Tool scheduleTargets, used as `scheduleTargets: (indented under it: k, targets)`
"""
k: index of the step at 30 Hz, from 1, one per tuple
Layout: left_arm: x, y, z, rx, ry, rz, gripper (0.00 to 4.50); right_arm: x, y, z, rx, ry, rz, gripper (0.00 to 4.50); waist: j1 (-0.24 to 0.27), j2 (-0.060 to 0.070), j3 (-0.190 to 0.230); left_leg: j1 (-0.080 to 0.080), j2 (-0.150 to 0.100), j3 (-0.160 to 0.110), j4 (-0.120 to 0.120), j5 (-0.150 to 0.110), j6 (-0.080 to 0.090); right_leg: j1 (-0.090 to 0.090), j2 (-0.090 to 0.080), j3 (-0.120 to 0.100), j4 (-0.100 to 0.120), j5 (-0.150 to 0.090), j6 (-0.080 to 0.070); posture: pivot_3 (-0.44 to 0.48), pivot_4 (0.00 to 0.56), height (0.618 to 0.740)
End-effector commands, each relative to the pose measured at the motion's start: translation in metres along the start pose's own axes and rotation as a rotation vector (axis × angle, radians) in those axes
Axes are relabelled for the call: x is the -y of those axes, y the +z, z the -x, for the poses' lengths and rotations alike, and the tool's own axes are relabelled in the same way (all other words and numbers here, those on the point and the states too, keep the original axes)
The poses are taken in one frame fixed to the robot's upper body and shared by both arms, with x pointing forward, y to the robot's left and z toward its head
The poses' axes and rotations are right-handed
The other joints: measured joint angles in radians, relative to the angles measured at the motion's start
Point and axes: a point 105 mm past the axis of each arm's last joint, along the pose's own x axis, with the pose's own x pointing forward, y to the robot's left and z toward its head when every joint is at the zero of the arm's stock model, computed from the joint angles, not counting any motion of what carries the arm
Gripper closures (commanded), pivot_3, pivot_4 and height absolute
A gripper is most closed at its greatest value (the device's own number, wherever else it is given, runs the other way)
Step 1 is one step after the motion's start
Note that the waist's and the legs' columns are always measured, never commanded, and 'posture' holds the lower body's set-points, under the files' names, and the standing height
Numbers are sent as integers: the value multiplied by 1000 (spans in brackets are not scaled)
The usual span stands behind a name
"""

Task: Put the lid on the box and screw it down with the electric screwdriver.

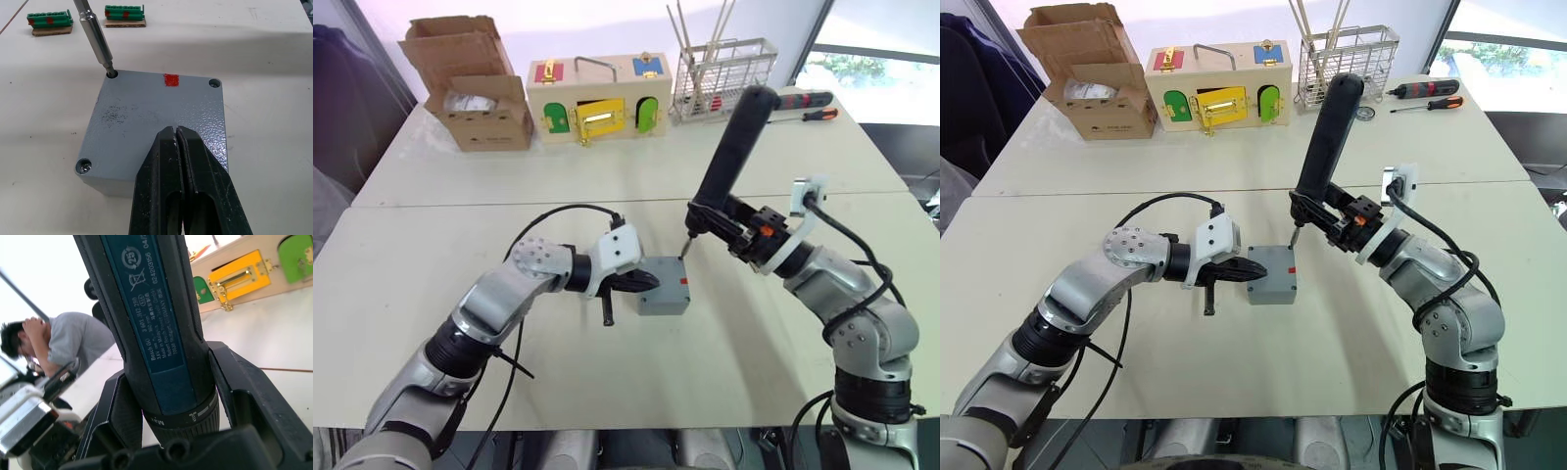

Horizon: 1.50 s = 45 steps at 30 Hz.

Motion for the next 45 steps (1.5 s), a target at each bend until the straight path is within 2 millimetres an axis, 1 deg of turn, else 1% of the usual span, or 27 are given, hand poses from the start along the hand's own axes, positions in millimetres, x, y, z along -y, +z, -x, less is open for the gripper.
scheduleTargets:
  k: [1,5,9,12,16,20,22,30,36,45]
  targets:
    - [1,-5,1,-18,6,9,4500,-21,-15,-3,-60,89,31,2721,0,-1,-1,0,0,0,0,0,0,0,0,0,0,0,0,0,150,730]
    - [1,-6,0,-20,7,19,4500,-27,-37,-1,-146,118,53,2721,-1,-5,-7,1,0,0,0,0,0,1,0,0,0,0,0,0,150,730]
    - [2,-10,-1,-26,3,31,4500,-26,-51,0,-181,111,43,2721,-1,-11,-16,3,1,-1,-1,0,1,3,1,-1,0,0,0,0,150,730]
    - [1,-12,-2,-31,3,31,4500,-25,-54,-2,-182,109,43,2721,0,-14,-22,4,1,-1,-1,-1,1,4,1,-1,-1,0,0,0,150,730]
    - [1,-13,-2,-35,3,32,4500,-24,-58,-3,-187,106,47,2721,0,-14,-23,8,1,-2,-2,-1,2,9,1,-1,-2,0,0,0,150,730]
    - [2,-19,-2,-57,7,27,4500,-22,-62,0,-189,100,43,2721,1,-14,-24,22,1,-2,-10,-5,9,23,1,-1,-10,-1,0,0,150,730]
    - [2,-19,-3,-55,7,29,4500,-23,-63,0,-185,100,38,2721,0,-14,-28,24,1,-2,-14,-5,8,26,3,-1,-17,-1,0,0,150,730]
    - [3,-18,-3,-51,10,33,4500,-24,-66,0,-188,97,28,2721,0,-14,-29,34,2,-2,-18,-5,8,35,3,-1,-19,-1,0,0,150,730]
    - [2,-19,-3,-46,13,41,4500,-26,-67,1,-189,100,32,2721,1,-15,-29,34,3,-2,-18,-5,8,35,3,-1,-19,-1,0,0,150,730]
    - [4,-24,-3,-55,6,42,4500,-29,-79,5,-203,100,13,2721,0,-17,-32,35,3,-2,-19,-5,8,35,3,-1,-20,-1,0,0,150,730]
